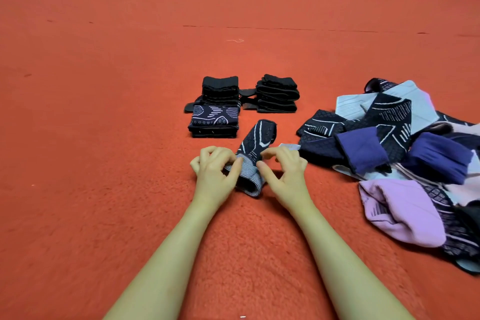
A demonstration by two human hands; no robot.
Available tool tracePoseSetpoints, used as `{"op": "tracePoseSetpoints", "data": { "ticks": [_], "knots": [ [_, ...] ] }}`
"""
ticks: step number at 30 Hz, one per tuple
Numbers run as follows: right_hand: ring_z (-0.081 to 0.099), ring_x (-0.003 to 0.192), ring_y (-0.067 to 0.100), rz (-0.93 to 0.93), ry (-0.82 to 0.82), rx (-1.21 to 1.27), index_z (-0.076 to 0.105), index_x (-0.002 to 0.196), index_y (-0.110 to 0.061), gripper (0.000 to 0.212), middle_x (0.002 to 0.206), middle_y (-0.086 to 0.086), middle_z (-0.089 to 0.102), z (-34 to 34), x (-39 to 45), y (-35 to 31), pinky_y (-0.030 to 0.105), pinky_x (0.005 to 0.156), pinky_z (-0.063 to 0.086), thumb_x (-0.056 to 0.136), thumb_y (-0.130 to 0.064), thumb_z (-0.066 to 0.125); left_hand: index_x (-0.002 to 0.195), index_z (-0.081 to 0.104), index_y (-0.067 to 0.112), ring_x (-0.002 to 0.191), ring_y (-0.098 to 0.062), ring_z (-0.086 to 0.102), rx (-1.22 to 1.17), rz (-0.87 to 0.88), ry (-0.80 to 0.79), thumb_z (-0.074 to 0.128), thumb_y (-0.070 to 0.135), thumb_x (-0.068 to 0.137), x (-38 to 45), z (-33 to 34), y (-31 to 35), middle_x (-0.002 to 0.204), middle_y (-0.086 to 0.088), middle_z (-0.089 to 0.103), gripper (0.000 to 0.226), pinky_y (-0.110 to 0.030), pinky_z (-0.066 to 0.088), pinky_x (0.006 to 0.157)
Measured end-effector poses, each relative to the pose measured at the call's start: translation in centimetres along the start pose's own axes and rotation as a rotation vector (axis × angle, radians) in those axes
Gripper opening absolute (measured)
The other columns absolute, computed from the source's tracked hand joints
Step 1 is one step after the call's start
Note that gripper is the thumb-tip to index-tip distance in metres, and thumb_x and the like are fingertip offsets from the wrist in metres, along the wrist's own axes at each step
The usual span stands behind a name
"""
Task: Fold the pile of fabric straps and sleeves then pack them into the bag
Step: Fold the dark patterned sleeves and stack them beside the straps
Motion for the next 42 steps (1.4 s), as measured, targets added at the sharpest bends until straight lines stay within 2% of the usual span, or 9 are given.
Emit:
{"op": "tracePoseSetpoints", "data": {
  "ticks": [6, 10, 13, 16, 20, 24, 29, 36, 42],
  "knots": [
    [0.045, 0.099, 0.006, -0.041, -0.153, -0.165, 0.066, 0.099, -0.032, 0.046, 0.102, -0.018, 0.054, 0.7, -1.0, -0.1, 0.027, 0.079, 0.015, 0.072, -0.065, 0.049, 0.123, 0.06, 0.033, 0.095, -0.013, 0.038, 0.179, 0.107, -0.193, 0.032, 0.039, 0.082, -0.4, 0.4, -0.5, 0.097, 0.013, 0.053, 0.05, -0.026, 0.013, 0.075],
    [0.037, 0.093, 0.007, -0.067, -0.172, -0.25, 0.058, 0.086, -0.029, 0.044, 0.092, -0.018, 0.048, 0.7, -1.4, -0.3, 0.027, 0.076, 0.012, 0.069, -0.068, 0.048, 0.102, 0.068, 0.028, 0.102, -0.019, 0.043, 0.245, 0.163, -0.227, 0.037, 0.046, 0.084, -0.6, -0.8, -1.3, 0.103, 0.007, 0.055, 0.039, -0.025, 0.01, 0.077],
    [0.034, 0.091, 0.007, -0.101, -0.149, -0.284, 0.047, 0.081, -0.028, 0.036, 0.089, -0.018, 0.047, 0.6, -1.7, -0.8, 0.028, 0.075, 0.011, 0.073, -0.062, 0.052, 0.084, 0.065, 0.026, 0.113, -0.01, 0.039, 0.185, 0.153, -0.135, 0.046, 0.046, 0.084, -0.4, -2.4, -1.4, 0.115, 0.015, 0.056, 0.028, -0.024, 0.01, 0.077],
    [0.038, 0.087, 0.008, -0.177, -0.083, -0.312, 0.047, 0.079, -0.026, 0.031, 0.082, -0.019, 0.045, 0.4, -2.0, -1.2, 0.028, 0.072, 0.01, 0.078, -0.056, 0.052, 0.077, 0.063, 0.027, 0.115, 0.005, 0.038, 0.093, 0.122, -0.103, 0.055, 0.045, 0.083, -0.1, -2.9, -0.9, 0.103, 0.025, 0.057, 0.021, -0.023, 0.011, 0.08],
    [0.038, 0.08, -0.001, -0.081, -0.013, -0.213, 0.05, 0.075, -0.028, 0.033, 0.071, -0.017, 0.046, -0.1, -1.7, -1.1, 0.028, 0.073, 0.012, 0.077, -0.061, 0.052, 0.074, 0.069, 0.023, 0.102, 0.011, 0.038, -0.013, -0.048, -0.034, 0.072, 0.031, 0.08, -0.4, -2.9, -0.8, 0.095, 0.015, 0.055, 0.01, -0.022, 0.012, 0.084],
    [0.028, 0.095, -0.019, 0.048, -0.115, -0.059, 0.051, 0.075, -0.034, 0.041, 0.078, -0.015, 0.046, -0.1, -1.9, -0.9, 0.026, 0.083, 0.013, 0.067, -0.073, 0.045, 0.075, 0.073, 0.023, 0.092, -0.012, 0.051, 0.019, -0.15, 0.039, 0.074, 0.031, 0.079, -0.8, -2.3, -0.7, 0.078, 0.016, 0.049, 0.01, -0.024, 0.014, 0.086],
    [0.033, 0.09, 0.001, 0.099, -0.185, -0.147, 0.053, 0.078, -0.034, 0.042, 0.079, -0.015, 0.043, 0.3, -1.7, -0.2, 0.027, 0.083, 0.012, 0.066, -0.074, 0.053, 0.075, 0.072, 0.02, 0.085, -0.005, 0.038, 0.033, -0.147, 0.094, 0.074, 0.03, 0.079, -1.3, -1.8, 0.7, 0.067, 0.021, 0.039, 0.011, -0.037, 0.025, 0.089],
    [0.038, 0.089, 0.01, 0.278, -0.119, -0.198, 0.044, 0.066, -0.027, 0.035, 0.071, -0.014, 0.045, 0.0, -1.0, 0.6, 0.031, 0.075, 0.013, 0.078, -0.053, 0.066, 0.086, 0.059, 0.031, 0.102, -0.004, 0.02, -0.086, -0.314, -0.23, 0.071, 0.039, 0.081, -2.5, -1.6, -0.1, 0.096, 0.016, 0.037, 0.016, -0.021, 0.019, 0.096],
    [0.04, 0.09, 0.0, 0.289, -0.17, -0.011, 0.055, 0.073, -0.035, 0.032, 0.079, -0.012, 0.051, -0.5, -1.4, 0.3, 0.03, 0.08, 0.016, 0.069, -0.066, 0.062, 0.075, 0.056, 0.024, 0.092, -0.009, 0.044, -0.033, -0.246, -0.092, 0.074, 0.033, 0.079, -1.8, -1.6, 0.1, 0.069, 0.013, 0.05, 0.021, -0.024, 0.016, 0.079]
  ]
}}
Point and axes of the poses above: each hand's wrist, its own x-axis towards the middle knuckle, its own z-axis out of the palm, y = z × x, the point moved 4 cm from there along x, towards the middle knuckle
